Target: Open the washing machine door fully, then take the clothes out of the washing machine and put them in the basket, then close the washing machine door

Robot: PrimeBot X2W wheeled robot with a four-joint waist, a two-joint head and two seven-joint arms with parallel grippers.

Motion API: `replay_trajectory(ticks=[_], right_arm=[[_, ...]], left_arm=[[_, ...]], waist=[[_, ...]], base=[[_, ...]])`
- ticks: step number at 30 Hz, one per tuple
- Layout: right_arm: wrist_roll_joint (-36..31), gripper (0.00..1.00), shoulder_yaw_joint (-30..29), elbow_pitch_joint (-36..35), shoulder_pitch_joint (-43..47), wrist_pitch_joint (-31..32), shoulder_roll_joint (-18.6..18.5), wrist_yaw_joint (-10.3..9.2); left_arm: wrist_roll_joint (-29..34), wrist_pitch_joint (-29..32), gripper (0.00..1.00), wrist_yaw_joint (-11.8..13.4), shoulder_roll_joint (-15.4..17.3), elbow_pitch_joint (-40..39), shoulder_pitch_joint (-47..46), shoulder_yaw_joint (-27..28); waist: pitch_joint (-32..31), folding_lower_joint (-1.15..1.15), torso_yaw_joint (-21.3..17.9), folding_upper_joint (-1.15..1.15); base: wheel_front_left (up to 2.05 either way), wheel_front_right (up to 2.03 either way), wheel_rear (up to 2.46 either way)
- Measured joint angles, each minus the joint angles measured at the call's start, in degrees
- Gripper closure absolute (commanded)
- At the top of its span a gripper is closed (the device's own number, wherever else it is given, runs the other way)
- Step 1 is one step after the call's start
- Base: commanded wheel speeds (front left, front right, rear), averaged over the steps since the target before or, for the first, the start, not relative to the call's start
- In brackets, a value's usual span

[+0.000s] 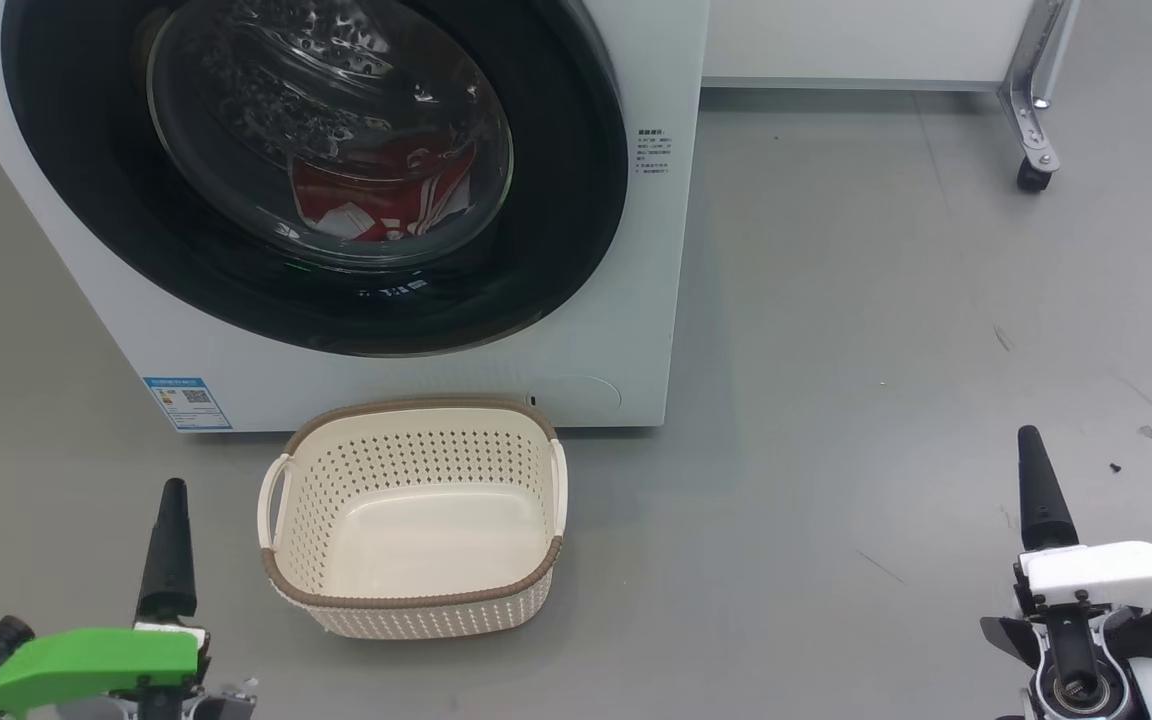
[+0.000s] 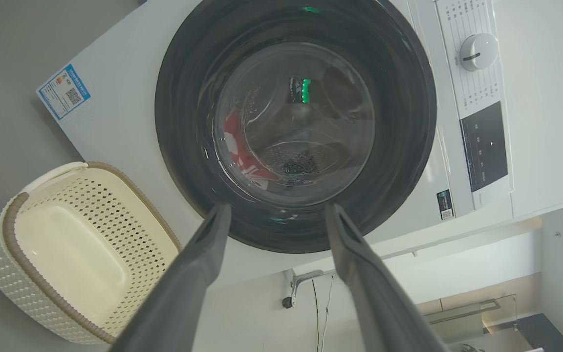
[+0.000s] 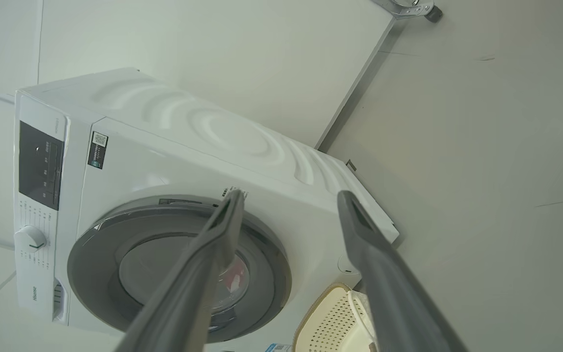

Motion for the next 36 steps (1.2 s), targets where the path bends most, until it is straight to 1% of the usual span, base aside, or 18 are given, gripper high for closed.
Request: replay_trajectory(ticks=[1, 4, 10, 14, 17, 18, 23, 28, 31, 34, 36], right_arm=[[0.0, 0.0, 0.0, 0.0, 0.0, 0.0, 0.0, 0.0], [-2.9, 0.0, 0.9, -0.6, 0.0, -0.5, -0.1, -0.42], [-7.5, 0.0, 2.6, -1.4, 0.0, -1.7, -0.3, -0.52], [-11.7, 0.0, 3.8, -1.6, 0.0, -2.4, -0.3, -1.42], [-14.6, 0.0, 4.6, -1.6, 0.0, -2.8, -0.3, -1.57], [-15.3, 0.0, 4.8, -1.7, 0.0, -3.0, -0.4, -1.94], [-19.7, 0.0, 6.0, -1.8, 0.0, -3.6, -0.4, -2.96], [-24.7, 0.0, 7.3, -1.7, 0.0, -4.6, -0.5, -3.7], [-27.0, 0.0, 8.2, -1.4, 0.0, -5.1, -0.6, -4.1], [-29.6, 0.0, 9.1, -1.0, 0.0, -5.6, -0.6, -5.02], [-32.6, 0.0, 10.2, -0.3, 0.0, -6.1, -0.7, -5.53]], left_arm=[[0.0, 0.0, 0.0, 0.0, 0.0, 0.0, 0.0, 0.0], [2.1, -0.5, 0.0, 0.0, 0.3, -0.7, 0.0, -0.7], [6.6, -1.6, 0.0, 0.0, 1.0, -2.0, 0.0, -2.2], [9.6, -2.4, 0.0, 0.0, 1.1, -2.3, 0.0, -2.9], [12.3, -2.9, 0.0, 0.0, 1.2, -2.4, 0.0, -3.5], [13.1, -2.9, 0.0, 0.0, 1.3, -2.4, 0.0, -3.8], [19.1, -3.6, 0.0, 0.0, 2.1, -2.6, 0.1, -4.9], [23.7, -4.5, 0.0, 0.0, 2.4, -3.0, 0.1, -6.4], [27.8, -5.0, 0.0, 0.0, 3.3, -3.1, 0.2, -7.7], [31.6, -5.5, 0.0, 0.0, 3.7, -3.1, 0.5, -8.6], [34.9, -6.0, 0.0, 0.0, 3.8, -2.6, 0.9, -9.8]], waist=[[0.0, 0.0, 0.0, 0.0], [0.0, 0.0, 0.0, 0.0], [0.1, 0.0, 0.1, 0.0], [0.2, 0.0, 0.1, 0.0], [0.2, 0.0, 0.2, 0.0], [0.2, 0.0, 0.2, 0.0], [0.3, 0.0, 0.3, 0.0], [0.3, 0.0, 0.3, 0.0], [0.3, 0.0, 0.3, 0.0], [0.3, 0.0, 0.3, 0.0], [0.4, 0.0, 0.3, 0.0]], base=[[0.0, 0.0, 0.0], [0.0, 0.0, 0.0], [0.0, 0.0, 0.0], [0.0, 0.0, 0.0], [0.0, 0.0, 0.0], [0.0, 0.0, 0.0], [0.0, 0.0, 0.0], [0.0, 0.0, 0.0], [0.0, 0.0, 0.0], [0.0, 0.0, 0.0], [0.0, 0.0, 0.0]])
